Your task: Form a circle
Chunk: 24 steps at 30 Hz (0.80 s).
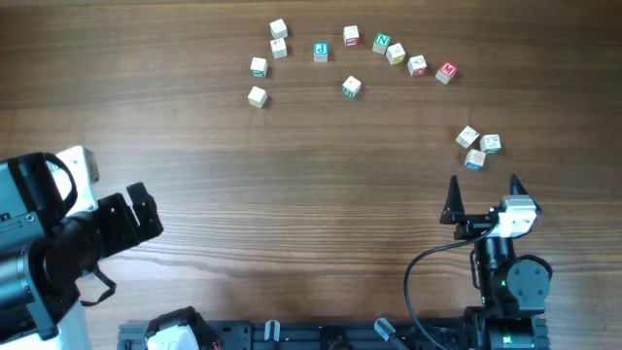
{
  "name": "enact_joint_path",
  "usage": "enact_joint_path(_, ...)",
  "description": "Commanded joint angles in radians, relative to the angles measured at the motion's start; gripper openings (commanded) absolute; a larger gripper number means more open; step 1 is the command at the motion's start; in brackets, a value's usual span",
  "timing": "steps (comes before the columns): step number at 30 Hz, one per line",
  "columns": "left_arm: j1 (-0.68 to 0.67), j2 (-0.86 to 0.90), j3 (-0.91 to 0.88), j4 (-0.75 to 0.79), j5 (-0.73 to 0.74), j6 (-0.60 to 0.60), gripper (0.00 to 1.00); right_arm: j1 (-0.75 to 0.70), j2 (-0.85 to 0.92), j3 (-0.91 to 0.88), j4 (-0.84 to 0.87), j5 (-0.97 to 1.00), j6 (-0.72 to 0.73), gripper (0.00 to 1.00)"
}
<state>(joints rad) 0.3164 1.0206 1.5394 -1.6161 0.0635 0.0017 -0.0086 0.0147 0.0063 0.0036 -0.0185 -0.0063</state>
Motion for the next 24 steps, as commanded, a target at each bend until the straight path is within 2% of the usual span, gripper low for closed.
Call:
enact_joint_path(1,0.007,-0.006,-0.005,0.003,-0.009,-0.010,1.00,-0.004,-0.012,-0.001,0.000,-0.019,-0.017,1.00)
enact_joint_path(24,-0.001,-0.006,-0.005,0.003,-0.010,-0.010,1.00,-0.004,-0.010,-0.001,-0.001,-0.019,-0.016,1.00)
